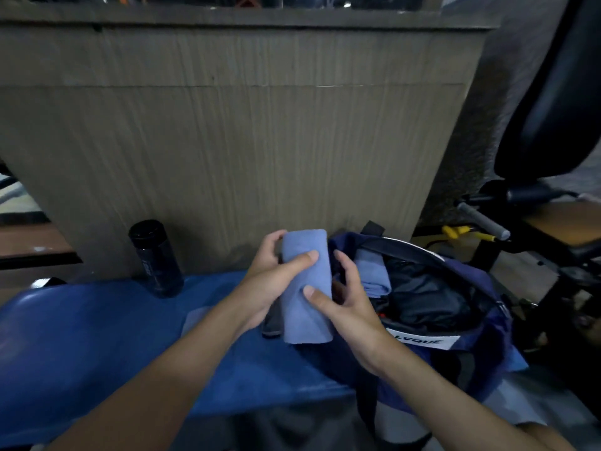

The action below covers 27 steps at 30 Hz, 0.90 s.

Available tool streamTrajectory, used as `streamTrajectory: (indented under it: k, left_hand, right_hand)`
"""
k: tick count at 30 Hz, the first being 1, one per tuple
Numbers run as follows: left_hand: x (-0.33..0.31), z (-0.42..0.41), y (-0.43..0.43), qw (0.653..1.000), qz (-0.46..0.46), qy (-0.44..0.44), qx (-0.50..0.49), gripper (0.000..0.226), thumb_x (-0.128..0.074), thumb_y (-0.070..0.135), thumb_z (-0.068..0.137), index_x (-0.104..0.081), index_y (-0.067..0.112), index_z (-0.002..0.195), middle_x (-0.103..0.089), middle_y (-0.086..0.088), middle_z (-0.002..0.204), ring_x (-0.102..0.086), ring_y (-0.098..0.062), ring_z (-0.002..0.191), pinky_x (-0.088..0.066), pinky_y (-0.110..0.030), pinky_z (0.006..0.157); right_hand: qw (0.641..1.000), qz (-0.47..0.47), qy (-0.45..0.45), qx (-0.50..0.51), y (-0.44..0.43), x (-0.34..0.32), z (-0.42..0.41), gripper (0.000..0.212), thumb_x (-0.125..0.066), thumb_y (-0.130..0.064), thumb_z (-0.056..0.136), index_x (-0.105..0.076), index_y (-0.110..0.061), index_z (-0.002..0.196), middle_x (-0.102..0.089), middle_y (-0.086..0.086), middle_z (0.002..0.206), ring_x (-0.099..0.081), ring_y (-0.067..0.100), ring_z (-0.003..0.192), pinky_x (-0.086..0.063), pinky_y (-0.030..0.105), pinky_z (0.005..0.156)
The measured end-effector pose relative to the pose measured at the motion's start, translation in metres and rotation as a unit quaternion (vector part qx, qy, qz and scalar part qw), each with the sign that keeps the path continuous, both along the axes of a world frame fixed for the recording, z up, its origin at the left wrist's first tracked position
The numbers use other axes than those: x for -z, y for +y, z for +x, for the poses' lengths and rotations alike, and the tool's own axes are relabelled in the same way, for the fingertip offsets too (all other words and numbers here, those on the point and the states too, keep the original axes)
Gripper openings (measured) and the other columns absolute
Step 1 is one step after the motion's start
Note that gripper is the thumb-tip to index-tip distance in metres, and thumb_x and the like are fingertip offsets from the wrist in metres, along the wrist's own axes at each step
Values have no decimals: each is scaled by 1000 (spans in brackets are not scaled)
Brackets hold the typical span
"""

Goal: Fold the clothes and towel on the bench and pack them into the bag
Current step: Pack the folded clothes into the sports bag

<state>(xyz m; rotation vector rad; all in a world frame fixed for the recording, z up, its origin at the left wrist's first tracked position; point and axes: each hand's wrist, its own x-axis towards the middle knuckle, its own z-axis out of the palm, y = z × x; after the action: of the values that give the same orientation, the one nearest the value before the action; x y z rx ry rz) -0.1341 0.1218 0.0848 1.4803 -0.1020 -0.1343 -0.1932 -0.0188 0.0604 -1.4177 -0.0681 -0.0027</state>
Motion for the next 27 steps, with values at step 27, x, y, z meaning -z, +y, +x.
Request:
streamTrajectory:
  k: [27]
  left_hand:
    - [1, 105, -190, 706, 598, -314, 215, 47, -47, 44, 97, -46, 34, 144, -36, 16, 151, -31, -9, 142, -12, -55, 117]
  right_hand:
    - [934, -309, -58, 167, -203, 77, 36, 52, -47, -7, 99, -43, -51, 127, -57, 1, 123, -51, -6, 95, -35, 7, 88]
